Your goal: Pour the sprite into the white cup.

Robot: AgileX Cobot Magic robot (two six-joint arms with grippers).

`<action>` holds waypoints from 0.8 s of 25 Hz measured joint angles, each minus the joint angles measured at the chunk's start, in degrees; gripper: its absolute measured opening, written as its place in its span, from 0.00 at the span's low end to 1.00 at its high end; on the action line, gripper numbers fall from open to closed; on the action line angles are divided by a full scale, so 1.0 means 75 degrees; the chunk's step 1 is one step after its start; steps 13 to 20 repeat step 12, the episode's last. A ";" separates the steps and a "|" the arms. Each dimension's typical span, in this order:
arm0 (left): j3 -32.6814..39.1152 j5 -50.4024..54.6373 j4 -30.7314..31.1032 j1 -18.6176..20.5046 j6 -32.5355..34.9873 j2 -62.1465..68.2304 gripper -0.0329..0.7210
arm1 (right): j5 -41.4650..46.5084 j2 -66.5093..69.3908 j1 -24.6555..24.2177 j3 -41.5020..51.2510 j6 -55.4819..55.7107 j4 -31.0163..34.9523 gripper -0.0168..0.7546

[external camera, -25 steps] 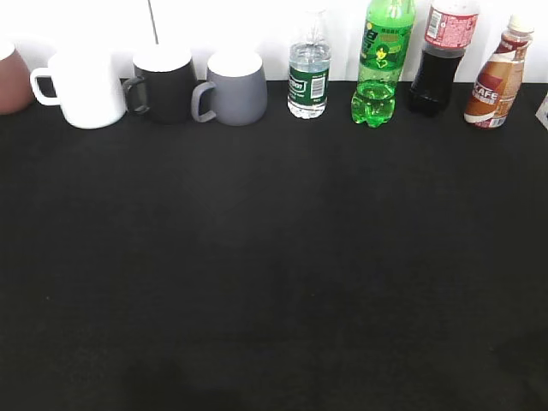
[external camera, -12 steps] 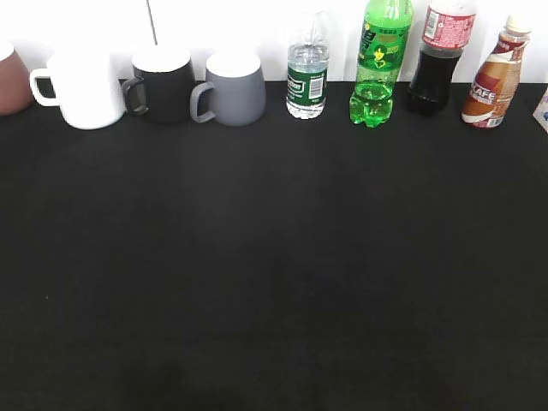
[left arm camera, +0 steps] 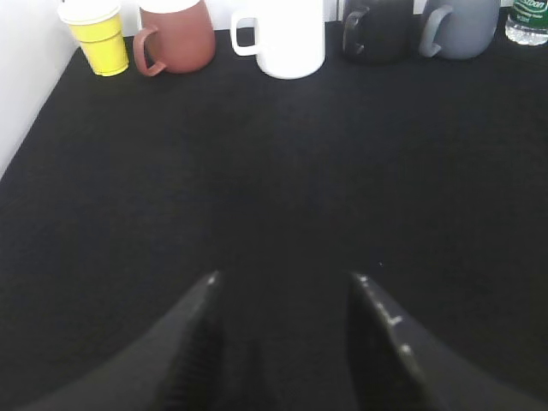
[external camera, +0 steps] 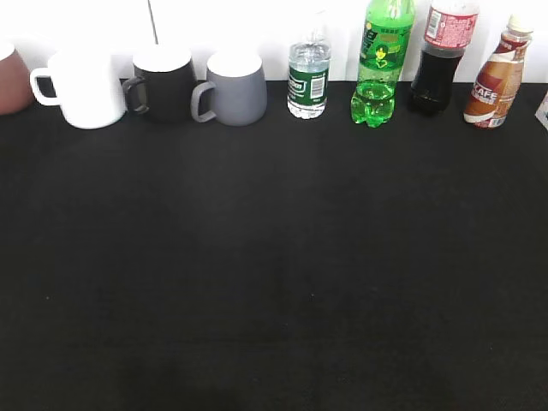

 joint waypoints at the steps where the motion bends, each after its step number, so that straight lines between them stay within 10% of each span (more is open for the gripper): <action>1: 0.0000 0.0000 0.0000 0.0000 0.0000 0.0000 0.49 | 0.0000 0.0000 0.0000 0.0000 0.0000 0.0000 0.78; 20: 0.0000 0.0000 0.0000 0.0006 0.0000 0.0000 0.36 | 0.0000 0.0000 0.0000 0.0000 0.0000 0.0000 0.77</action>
